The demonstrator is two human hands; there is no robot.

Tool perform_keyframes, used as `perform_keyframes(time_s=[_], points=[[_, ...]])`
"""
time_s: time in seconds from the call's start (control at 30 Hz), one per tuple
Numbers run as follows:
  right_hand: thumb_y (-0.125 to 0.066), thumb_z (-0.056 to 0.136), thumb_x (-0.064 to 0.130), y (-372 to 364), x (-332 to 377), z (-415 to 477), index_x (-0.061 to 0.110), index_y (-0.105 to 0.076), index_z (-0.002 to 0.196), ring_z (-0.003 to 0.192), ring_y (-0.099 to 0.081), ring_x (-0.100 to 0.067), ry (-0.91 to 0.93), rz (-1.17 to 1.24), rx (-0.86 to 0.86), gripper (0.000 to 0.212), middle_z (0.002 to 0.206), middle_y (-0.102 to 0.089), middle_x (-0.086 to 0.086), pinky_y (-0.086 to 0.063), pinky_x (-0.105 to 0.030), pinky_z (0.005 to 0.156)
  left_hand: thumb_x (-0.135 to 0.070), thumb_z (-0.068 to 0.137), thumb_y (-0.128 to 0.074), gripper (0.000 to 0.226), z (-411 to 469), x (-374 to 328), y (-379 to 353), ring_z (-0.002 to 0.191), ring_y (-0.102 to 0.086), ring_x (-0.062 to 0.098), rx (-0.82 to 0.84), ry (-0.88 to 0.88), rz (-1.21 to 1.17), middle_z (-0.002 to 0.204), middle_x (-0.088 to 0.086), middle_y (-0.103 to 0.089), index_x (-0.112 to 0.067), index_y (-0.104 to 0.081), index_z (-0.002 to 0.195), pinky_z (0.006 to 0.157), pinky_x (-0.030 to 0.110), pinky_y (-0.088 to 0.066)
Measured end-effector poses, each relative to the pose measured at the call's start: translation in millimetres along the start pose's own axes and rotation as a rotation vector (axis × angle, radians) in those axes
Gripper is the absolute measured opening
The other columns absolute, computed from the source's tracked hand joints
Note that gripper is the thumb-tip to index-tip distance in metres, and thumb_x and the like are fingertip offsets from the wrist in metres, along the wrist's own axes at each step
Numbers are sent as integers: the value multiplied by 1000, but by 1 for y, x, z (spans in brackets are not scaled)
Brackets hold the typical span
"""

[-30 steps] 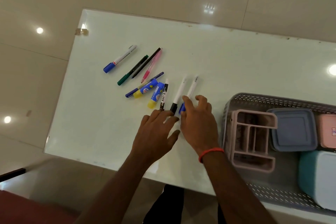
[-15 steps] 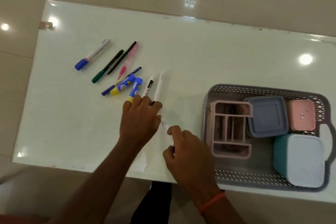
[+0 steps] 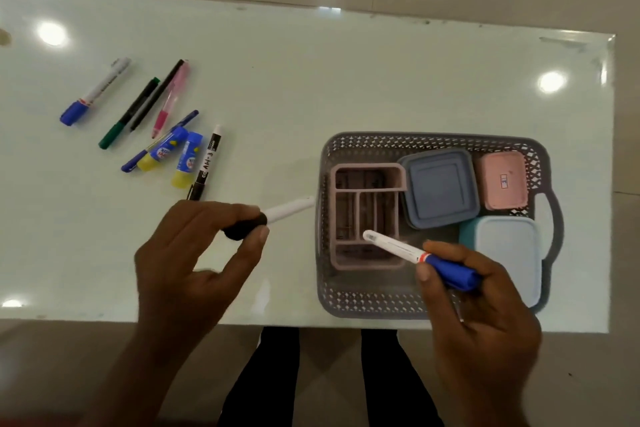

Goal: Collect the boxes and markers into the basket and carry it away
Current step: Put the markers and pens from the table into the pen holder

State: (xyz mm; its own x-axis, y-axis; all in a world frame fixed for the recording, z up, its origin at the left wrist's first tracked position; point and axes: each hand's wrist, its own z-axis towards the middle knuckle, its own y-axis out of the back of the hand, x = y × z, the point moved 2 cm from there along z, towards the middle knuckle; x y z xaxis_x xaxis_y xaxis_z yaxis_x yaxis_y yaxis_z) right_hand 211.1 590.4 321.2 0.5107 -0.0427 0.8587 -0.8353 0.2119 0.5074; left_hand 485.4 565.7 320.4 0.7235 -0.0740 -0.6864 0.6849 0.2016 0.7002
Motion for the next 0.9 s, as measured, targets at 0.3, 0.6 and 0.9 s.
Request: perform_keyframes(time_s=[0.3, 0.6, 0.9], points=[[-66, 90, 26, 6, -25, 0, 19, -61, 113, 99, -60, 5, 65, -136, 156, 25, 101, -61, 13, -46, -8, 86, -26, 88, -75, 18, -31, -71, -21, 78, -62, 9, 66, -117, -76, 92, -6, -69, -13, -70, 100, 74, 24, -48], [-69, 89, 20, -19, -57, 10, 6, -67, 118, 106, -62, -18, 17, -222, 400, 32, 113, -67, -8, -49, -26, 95, -30, 88, -71, 24, -37, -59, -99, 80, -64, 18, 260, -104, 85, 90, 3, -73, -8, -77, 96, 69, 33, -52], [-59, 89, 30, -15, -58, 3, 3, -67, 113, 101, -62, -12, -17, -208, 344, 38, 108, -66, -6, -45, -14, 95, -40, 88, -64, 28, -41, -52, -130, 85, -61, 12, 425, -54, 150, 97, -5, -67, -22, -72, 107, 71, 27, -49]])
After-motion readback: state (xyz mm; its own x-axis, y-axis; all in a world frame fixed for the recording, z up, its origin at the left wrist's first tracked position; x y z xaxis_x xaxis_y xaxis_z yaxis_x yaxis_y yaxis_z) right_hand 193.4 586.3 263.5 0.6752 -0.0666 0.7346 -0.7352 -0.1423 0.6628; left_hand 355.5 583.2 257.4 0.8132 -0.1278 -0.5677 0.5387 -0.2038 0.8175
